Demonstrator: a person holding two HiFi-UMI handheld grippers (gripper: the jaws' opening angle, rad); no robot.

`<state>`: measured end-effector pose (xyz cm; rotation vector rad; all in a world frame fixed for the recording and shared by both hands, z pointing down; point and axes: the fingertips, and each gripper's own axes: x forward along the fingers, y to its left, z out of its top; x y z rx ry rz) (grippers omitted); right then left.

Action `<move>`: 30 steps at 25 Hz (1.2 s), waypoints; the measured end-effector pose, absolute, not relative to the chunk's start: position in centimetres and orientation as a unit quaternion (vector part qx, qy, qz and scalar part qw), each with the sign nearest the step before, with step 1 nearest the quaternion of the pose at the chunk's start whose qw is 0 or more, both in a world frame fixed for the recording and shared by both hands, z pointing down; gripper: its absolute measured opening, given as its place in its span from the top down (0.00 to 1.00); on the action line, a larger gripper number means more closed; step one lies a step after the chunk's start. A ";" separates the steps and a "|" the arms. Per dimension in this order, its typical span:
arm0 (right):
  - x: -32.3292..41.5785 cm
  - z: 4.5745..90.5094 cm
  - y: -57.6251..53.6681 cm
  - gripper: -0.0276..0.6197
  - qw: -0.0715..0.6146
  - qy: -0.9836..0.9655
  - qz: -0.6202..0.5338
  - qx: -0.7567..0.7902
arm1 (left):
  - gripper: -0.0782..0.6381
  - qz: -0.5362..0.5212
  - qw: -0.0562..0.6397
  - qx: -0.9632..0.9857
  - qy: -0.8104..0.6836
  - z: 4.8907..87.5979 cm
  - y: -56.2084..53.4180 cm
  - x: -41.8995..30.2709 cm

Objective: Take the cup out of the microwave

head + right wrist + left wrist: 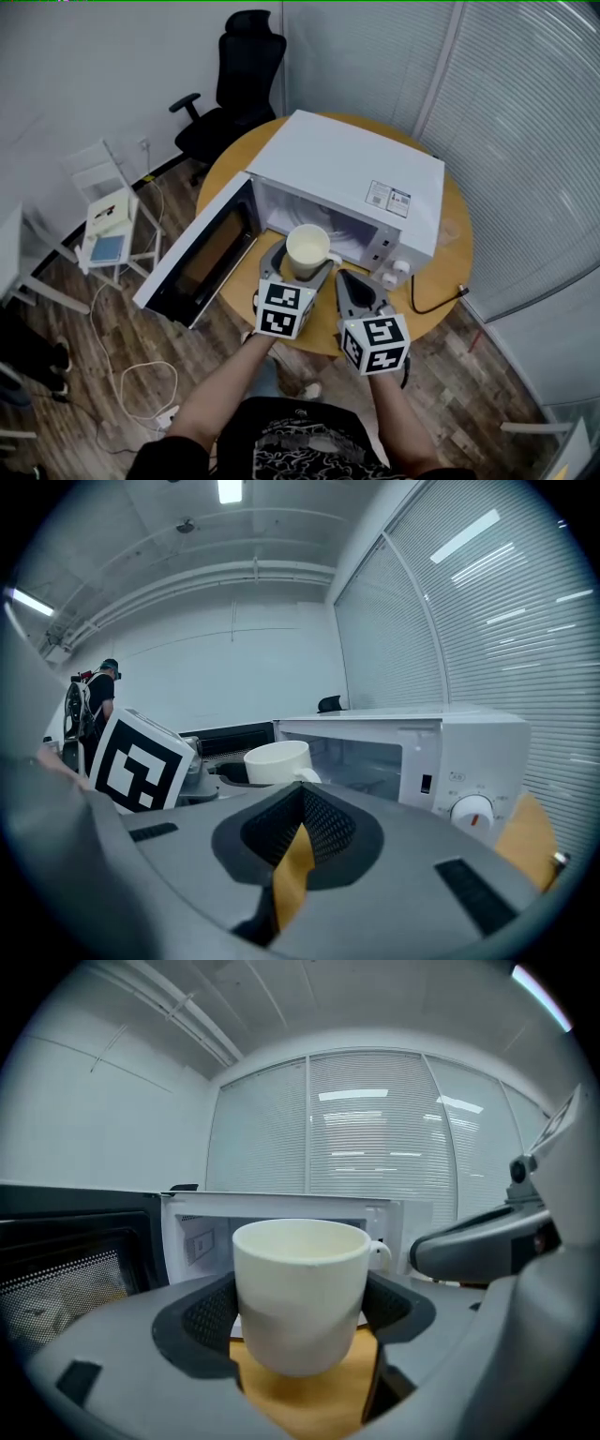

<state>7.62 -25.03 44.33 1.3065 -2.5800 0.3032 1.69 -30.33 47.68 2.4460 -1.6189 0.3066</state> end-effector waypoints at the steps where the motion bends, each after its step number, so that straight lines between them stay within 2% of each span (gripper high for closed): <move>1: 7.6 44.2 -24.9 0.93 0.116 -0.882 0.102 0.446 | 0.31 0.102 0.096 0.825 -0.547 47.4 -30.1 1.7; 30: 2.8 39.6 -15.8 0.93 0.088 -0.830 0.077 0.545 | 0.31 0.095 0.096 0.860 -0.492 43.5 -20.1 -4.6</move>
